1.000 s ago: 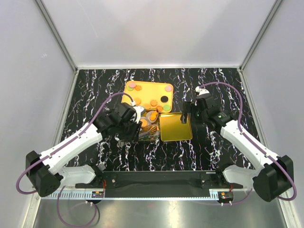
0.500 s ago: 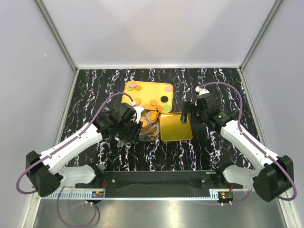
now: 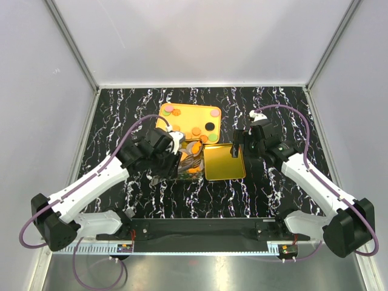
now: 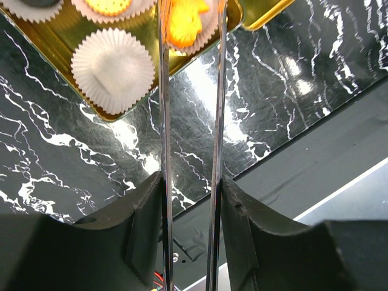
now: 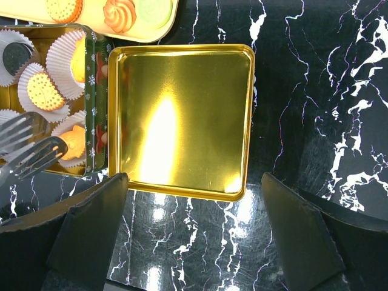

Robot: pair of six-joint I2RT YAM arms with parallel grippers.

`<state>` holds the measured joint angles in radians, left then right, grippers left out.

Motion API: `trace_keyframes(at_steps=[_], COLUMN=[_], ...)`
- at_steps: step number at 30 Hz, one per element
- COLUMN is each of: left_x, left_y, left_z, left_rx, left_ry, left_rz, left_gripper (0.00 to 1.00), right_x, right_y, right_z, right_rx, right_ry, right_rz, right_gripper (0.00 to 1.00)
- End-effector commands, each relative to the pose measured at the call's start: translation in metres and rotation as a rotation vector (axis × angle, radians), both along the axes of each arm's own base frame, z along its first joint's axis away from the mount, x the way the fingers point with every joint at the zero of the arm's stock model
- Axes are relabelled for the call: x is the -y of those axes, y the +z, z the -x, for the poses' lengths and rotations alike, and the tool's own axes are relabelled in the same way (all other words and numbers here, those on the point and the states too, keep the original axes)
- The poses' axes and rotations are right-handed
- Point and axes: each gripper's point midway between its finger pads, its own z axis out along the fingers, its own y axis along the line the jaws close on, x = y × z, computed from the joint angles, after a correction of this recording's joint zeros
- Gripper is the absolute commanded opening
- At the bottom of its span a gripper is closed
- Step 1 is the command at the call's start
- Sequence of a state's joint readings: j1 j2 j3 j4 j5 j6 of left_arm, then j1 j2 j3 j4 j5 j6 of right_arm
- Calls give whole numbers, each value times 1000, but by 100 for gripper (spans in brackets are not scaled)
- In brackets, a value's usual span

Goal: Pack the cookies

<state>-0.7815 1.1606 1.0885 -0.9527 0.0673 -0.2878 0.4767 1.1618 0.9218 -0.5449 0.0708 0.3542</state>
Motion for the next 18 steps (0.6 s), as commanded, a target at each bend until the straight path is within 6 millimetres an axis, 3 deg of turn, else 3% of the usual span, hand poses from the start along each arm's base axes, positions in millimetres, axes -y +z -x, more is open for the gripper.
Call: trace_keyframes(at_steps=[1,8,9,13,18], left_x=[10,22,22,35,52], left_y=[34,62,75,94,91], left_z=[-13,-44,-58,-108,-156], left_rx=[94,167,213,277,293], left_ry=[2,33,66,140,179], left_rz=[71,76,76,68,48], left_gripper=[43,41,41,41,41], right_x=[2,1,0,-1,-1], right_y=[20,21,21,23,27], right_z=[-9,-8,-8,-8,-6], right_rx=[68,71,69,77,86], right_ry=[-13,-6,-4,1,2], right_rz=[-10,-16,-17,-25,-34], right_gripper=[100,100,100,100,100])
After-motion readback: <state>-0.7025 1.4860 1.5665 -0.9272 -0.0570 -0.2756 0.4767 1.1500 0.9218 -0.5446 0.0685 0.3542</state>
